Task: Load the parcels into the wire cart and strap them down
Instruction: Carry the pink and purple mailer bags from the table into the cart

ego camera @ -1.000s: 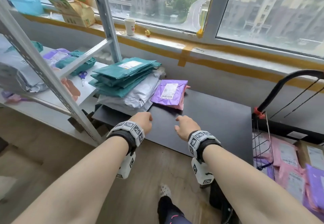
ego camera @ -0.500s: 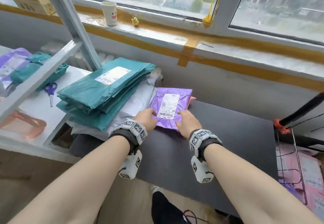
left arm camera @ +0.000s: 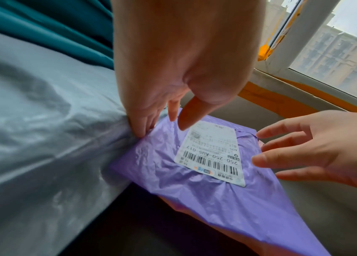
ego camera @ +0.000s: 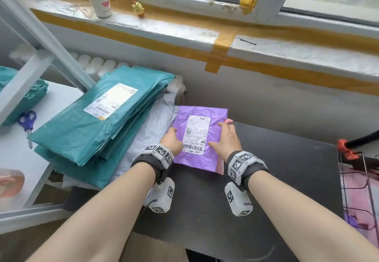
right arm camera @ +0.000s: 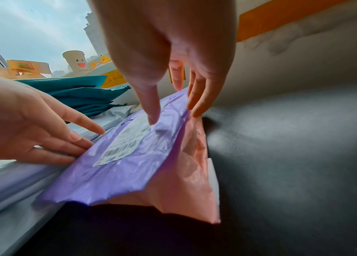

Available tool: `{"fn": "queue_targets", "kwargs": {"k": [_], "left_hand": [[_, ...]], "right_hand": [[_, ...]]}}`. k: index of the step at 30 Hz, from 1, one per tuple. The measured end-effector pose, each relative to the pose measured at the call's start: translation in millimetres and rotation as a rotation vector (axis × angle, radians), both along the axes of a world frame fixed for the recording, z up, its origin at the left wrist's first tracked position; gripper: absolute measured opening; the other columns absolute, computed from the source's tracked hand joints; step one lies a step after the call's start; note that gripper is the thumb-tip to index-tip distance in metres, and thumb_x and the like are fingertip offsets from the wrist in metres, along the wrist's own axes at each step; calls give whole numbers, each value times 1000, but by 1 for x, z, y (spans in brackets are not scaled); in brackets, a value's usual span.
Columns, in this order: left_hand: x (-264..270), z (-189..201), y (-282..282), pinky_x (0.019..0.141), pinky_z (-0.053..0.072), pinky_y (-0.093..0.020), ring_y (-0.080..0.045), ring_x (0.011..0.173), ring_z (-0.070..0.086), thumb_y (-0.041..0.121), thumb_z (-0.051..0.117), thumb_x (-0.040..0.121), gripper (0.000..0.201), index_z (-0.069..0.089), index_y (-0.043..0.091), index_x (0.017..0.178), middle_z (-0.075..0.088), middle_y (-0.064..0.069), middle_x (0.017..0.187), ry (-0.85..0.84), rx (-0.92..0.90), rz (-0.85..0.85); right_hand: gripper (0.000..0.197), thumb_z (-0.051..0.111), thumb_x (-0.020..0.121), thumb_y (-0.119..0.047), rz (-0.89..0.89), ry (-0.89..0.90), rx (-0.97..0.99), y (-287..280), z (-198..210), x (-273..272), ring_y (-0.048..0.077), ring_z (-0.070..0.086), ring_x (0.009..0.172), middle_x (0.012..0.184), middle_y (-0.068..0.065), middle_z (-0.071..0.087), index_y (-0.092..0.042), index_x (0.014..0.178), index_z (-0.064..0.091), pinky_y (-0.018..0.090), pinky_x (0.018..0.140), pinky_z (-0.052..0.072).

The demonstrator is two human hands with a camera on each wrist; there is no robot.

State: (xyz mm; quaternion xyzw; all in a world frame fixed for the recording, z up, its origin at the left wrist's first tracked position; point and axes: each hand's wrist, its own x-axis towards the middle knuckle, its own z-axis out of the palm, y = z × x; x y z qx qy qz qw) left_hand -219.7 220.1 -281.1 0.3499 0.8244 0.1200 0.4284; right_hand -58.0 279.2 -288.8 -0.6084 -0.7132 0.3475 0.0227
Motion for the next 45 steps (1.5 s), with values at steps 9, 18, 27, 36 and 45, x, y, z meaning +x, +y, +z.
{"fn": "queue_targets", "kwargs": {"k": [9,18,27,36,45], "left_hand": [[-3,-11,11,92,50,-39,-33,106,59,0,50,84,33,56,0,117,62,-17,115,24,56,160],[2,16,-17,86,54,-48,-34,97,66,-2,59,85,24,62,4,107,66,-19,103,-185,212,214],[66,61,-108,45,50,-22,-14,55,58,-14,51,85,35,54,9,112,55,-6,72,-302,350,140],[174,60,-217,78,57,-45,-30,79,65,-9,56,83,44,54,11,121,65,-16,85,-301,351,-111],[305,78,-240,71,57,-39,-24,71,62,-11,53,83,45,54,12,121,61,-10,79,-395,295,-357]], "right_hand": [[65,68,71,-5,-191,215,-34,-8,-20,11,27,62,98,110,6,62,-20,127,38,42,88,50],[55,66,74,8,-331,418,-72,-30,4,44,13,57,77,78,-8,55,-12,122,50,29,74,50],[58,63,69,18,-320,587,18,-116,43,114,16,58,78,89,5,61,-13,118,57,31,69,53],[53,67,69,17,-498,564,41,-257,48,235,22,62,87,98,11,64,-2,118,58,43,83,55],[51,65,71,19,-722,555,85,-334,62,367,27,64,90,93,13,64,0,118,55,41,83,55]]}}
